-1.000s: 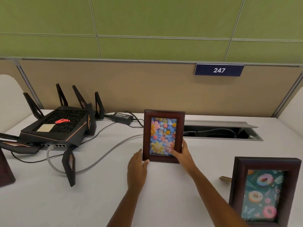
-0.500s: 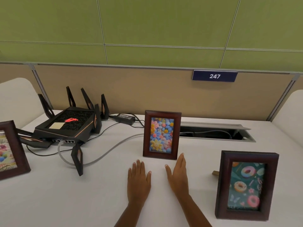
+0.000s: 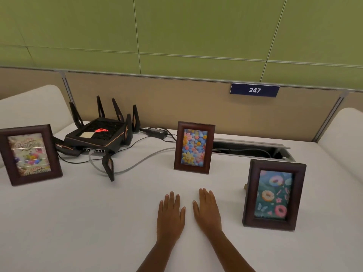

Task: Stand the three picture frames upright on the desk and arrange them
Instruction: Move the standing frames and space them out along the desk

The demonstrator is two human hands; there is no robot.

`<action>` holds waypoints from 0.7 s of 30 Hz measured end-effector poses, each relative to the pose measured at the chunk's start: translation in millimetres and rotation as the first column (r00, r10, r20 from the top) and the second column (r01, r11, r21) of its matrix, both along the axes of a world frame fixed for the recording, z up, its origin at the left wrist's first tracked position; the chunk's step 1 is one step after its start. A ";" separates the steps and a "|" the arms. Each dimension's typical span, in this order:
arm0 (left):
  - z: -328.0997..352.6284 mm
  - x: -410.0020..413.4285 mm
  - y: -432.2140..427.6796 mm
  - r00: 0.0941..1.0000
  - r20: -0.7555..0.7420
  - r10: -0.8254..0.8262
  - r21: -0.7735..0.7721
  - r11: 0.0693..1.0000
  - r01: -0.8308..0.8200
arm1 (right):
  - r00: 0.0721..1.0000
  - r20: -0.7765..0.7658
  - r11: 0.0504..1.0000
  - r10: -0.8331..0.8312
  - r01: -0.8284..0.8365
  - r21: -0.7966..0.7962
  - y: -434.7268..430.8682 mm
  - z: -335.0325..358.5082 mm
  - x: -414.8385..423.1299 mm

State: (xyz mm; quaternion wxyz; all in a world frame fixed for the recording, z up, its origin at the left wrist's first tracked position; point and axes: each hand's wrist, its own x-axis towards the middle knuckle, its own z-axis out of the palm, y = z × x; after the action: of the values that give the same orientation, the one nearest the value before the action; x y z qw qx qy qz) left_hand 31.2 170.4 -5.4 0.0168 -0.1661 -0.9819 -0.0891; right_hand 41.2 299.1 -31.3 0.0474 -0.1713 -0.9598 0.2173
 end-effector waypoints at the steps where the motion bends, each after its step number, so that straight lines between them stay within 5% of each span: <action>1: -1.7 2.4 -1.3 1.000 0.004 -0.015 -0.002 1.000 0.015 | 1.000 -0.002 1.000 0.006 -0.006 0.017 -0.6 0.8 4.0; 16: -16.1 6.0 -7.3 0.978 0.115 -0.174 0.038 0.985 0.171 | 0.997 -0.050 0.999 -0.050 0.050 -0.013 -16.4 5.3 65.1; 21: -1.2 15.8 9.3 0.967 0.174 -0.186 0.069 0.982 0.177 | 0.977 -0.174 0.959 -0.125 0.074 -0.272 -14.0 17.6 85.3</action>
State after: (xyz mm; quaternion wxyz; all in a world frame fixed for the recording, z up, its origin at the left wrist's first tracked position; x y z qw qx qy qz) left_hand 47.0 179.7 -6.5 -0.0758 -0.2460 -0.9574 -0.1311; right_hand 126.5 285.1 -13.7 0.1262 -0.2028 -0.9035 0.3558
